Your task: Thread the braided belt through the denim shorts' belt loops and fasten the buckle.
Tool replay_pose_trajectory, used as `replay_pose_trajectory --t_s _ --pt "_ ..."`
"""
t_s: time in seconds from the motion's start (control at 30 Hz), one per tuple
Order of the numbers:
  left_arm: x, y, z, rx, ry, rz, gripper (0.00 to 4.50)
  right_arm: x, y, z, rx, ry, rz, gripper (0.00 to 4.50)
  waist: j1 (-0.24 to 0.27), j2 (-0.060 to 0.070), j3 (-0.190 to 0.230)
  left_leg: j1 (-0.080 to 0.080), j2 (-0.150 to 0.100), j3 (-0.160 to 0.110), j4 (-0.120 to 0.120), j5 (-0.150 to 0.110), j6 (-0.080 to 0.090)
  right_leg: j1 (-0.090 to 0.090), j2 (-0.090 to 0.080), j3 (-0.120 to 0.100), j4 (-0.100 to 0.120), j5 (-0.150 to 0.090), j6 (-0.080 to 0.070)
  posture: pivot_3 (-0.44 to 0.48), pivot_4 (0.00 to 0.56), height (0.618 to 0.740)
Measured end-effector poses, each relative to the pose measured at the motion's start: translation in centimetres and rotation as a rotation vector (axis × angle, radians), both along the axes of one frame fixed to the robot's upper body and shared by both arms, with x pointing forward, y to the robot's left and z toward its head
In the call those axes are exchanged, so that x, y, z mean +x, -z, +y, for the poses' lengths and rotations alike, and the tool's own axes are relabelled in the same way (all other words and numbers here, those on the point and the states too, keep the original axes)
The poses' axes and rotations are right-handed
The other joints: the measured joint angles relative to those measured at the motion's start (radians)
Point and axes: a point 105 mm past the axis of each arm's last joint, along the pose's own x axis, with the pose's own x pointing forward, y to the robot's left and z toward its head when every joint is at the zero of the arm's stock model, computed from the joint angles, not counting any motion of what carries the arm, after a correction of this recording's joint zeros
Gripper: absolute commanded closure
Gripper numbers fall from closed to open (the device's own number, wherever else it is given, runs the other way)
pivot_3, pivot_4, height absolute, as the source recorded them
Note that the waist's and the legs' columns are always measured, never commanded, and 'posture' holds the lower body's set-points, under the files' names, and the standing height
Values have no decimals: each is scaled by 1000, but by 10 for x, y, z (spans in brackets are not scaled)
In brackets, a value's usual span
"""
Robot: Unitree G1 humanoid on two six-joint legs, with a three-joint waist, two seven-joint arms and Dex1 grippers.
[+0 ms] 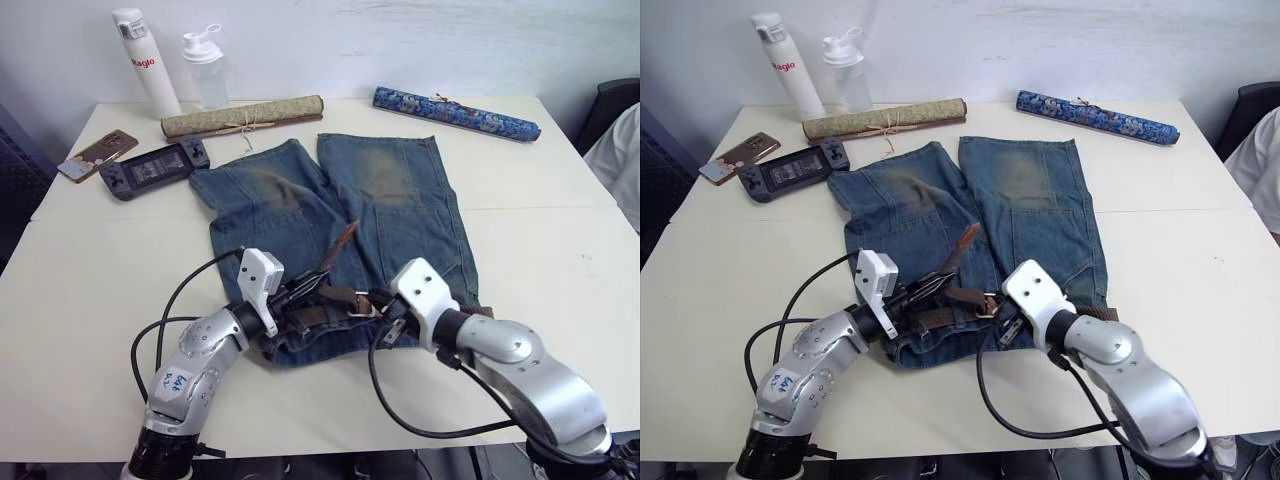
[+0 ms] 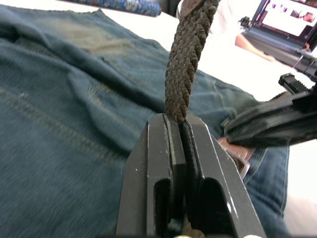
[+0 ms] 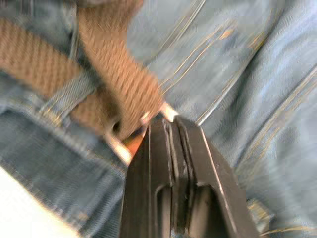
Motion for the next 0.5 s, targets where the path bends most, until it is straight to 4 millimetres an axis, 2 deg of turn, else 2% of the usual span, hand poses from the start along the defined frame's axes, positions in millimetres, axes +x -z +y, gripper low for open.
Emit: replay_pose_trajectory --t_s 0.13,0.5 --pt "0 1 1 5 -3 1 4500 5 -10 -18 2 54 -16 4469 -1 0 0 0 0 0 0 0 0 0 0 0 0 0 0 0 150 717" --pt "-3 8 15 41 -36 19 4500 -4 7 10 -1 -26 44 4469 0 0 0 0 0 0 -1 0 0 0 0 0 -1 0 0 0 150 717"
